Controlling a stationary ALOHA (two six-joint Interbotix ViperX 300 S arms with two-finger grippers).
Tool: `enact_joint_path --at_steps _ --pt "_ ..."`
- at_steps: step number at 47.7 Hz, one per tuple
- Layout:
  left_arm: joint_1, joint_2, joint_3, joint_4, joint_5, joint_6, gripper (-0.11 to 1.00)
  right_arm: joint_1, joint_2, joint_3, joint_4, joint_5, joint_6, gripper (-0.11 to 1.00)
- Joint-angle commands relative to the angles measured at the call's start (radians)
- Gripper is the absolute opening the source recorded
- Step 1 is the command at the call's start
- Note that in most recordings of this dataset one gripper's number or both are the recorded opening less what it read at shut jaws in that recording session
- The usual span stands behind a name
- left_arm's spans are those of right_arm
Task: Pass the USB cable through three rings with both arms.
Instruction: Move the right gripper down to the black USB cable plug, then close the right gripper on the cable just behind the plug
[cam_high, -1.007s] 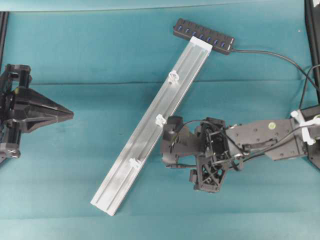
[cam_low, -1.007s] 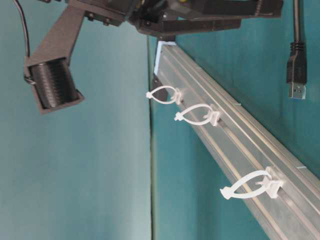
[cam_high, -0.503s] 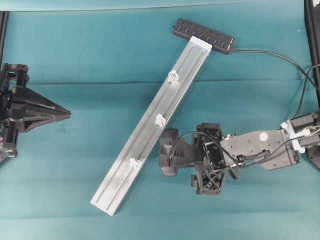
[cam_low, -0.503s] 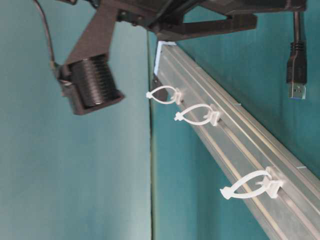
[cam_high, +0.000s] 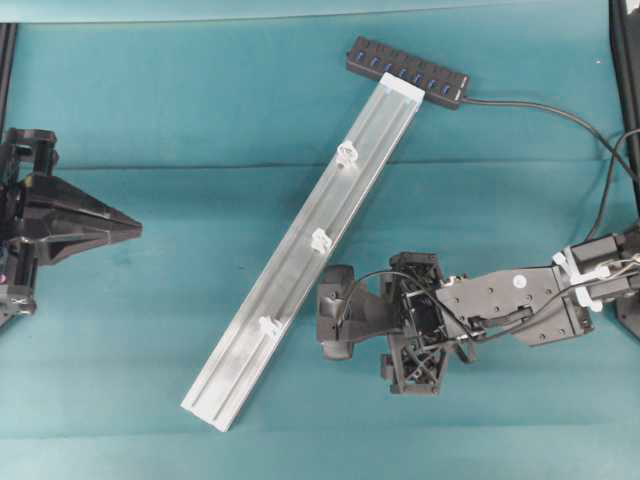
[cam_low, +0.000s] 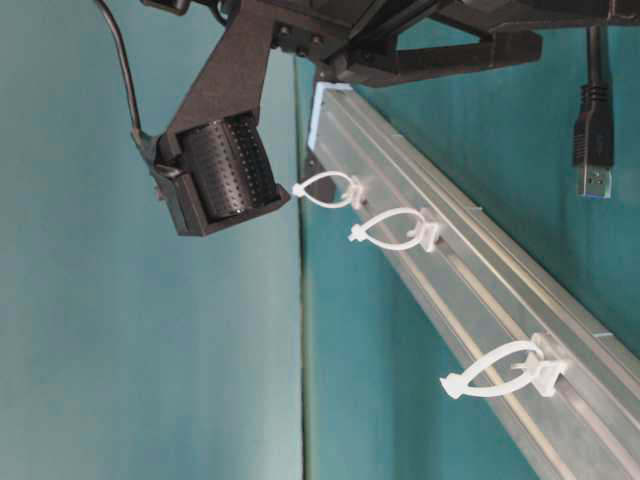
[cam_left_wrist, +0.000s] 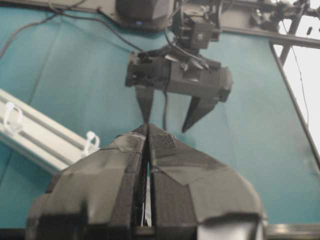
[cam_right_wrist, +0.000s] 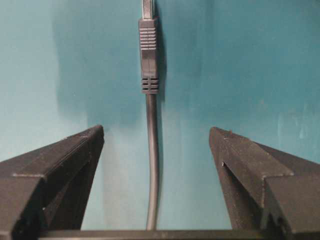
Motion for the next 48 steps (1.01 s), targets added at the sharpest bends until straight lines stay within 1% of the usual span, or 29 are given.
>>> enact_joint_path --at_steps 1,12,23,29,38,48 --pt "0.006 0.005 -0.014 0.005 -0.015 -0.002 -0.01 0.002 0.012 -0.006 -0.005 -0.003 -0.009 0.85" --pt "0.009 0.003 -0.015 0.005 -0.018 -0.008 -0.01 0.002 0.029 -0.006 -0.005 -0.002 -0.012 0.84" --pt "0.006 0.0 -0.015 0.005 -0.021 -0.014 -0.01 -0.005 0.034 -0.011 -0.005 -0.003 -0.014 0.78" --pt "0.006 0.0 -0.014 0.005 -0.021 -0.014 -0.01 -0.006 0.037 -0.009 -0.005 0.0 -0.017 0.78" --pt "0.006 -0.017 -0.015 0.002 -0.021 -0.035 -0.01 -0.009 0.046 -0.017 -0.005 -0.002 -0.018 0.77" --pt "0.006 -0.041 -0.014 0.005 -0.02 -0.035 -0.01 -0.011 0.055 -0.021 -0.005 -0.006 -0.02 0.77"
